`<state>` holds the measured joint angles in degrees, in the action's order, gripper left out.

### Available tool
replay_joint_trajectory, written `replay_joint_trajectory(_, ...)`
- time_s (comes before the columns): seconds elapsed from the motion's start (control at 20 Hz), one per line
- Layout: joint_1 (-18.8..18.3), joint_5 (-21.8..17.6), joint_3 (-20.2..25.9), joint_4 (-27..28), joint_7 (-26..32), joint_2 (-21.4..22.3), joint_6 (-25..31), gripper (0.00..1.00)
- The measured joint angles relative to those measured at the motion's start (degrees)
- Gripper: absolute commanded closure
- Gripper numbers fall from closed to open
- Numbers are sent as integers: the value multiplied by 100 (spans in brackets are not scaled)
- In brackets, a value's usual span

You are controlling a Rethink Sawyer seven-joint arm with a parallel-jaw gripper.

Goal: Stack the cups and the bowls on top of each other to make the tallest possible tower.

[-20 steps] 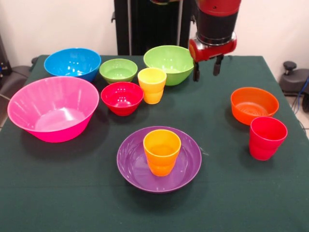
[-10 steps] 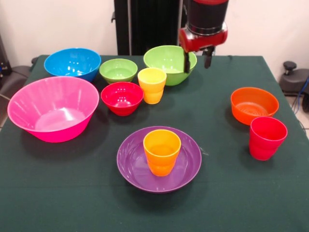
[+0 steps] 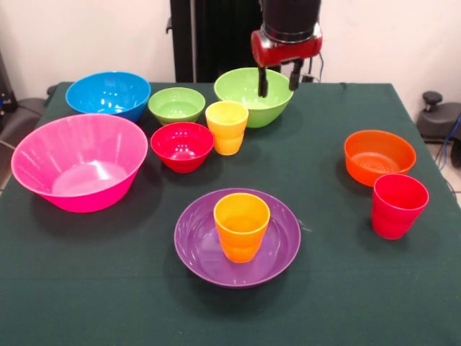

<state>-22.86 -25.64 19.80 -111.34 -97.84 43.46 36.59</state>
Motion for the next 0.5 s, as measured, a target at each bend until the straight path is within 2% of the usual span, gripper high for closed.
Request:
replay_joint_trajectory(0.15, 301, 151, -326, -221, -246, 167, 1, 0)
replay_joint_trajectory(0.25, 690, 430, -681, -477, -727, 345, -1, 0)
replay_joint_trajectory(0.4, 929, 612, -874, -621, -1115, 430, 0, 0)
replay_joint_trajectory(0.5, 1170, 811, -1058, -790, -1651, 522, 0, 0)
